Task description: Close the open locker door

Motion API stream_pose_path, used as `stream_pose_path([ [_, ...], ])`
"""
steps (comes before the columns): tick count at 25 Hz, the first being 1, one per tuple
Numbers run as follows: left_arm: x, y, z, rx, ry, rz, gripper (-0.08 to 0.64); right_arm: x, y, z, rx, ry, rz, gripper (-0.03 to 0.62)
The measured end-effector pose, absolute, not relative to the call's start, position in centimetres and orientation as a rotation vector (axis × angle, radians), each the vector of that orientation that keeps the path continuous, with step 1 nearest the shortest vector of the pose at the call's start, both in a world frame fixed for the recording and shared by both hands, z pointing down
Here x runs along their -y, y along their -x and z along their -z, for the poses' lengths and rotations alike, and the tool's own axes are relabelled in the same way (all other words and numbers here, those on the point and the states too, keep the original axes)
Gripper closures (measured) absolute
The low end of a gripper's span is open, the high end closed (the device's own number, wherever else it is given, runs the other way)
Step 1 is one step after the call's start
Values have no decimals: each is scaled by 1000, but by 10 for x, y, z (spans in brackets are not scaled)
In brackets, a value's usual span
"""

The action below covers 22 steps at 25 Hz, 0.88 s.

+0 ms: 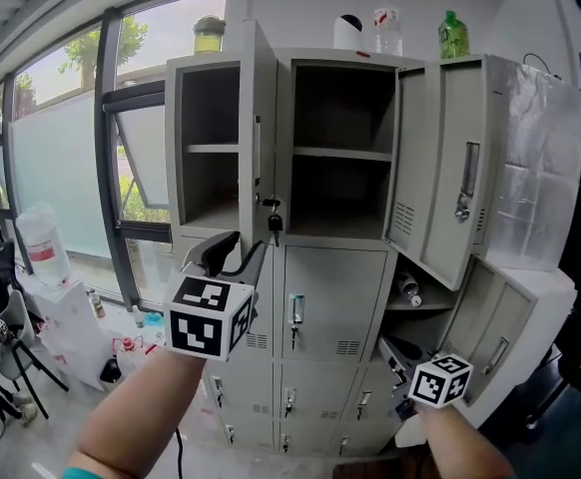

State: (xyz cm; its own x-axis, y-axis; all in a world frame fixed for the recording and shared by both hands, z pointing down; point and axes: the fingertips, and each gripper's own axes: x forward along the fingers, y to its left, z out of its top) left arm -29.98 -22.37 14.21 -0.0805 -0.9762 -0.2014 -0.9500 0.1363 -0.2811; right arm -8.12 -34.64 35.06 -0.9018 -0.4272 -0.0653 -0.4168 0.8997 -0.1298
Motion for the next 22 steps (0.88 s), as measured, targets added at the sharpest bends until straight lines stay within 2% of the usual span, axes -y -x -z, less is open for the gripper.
stream_pose_path([
  [2,224,303,-143,-2083,1858,107,440,348,82,-352,-2973,668,172,594],
  [22,216,345,-140,-2083,1885,87,443,346,107,-353,-2982,702,167,594],
])
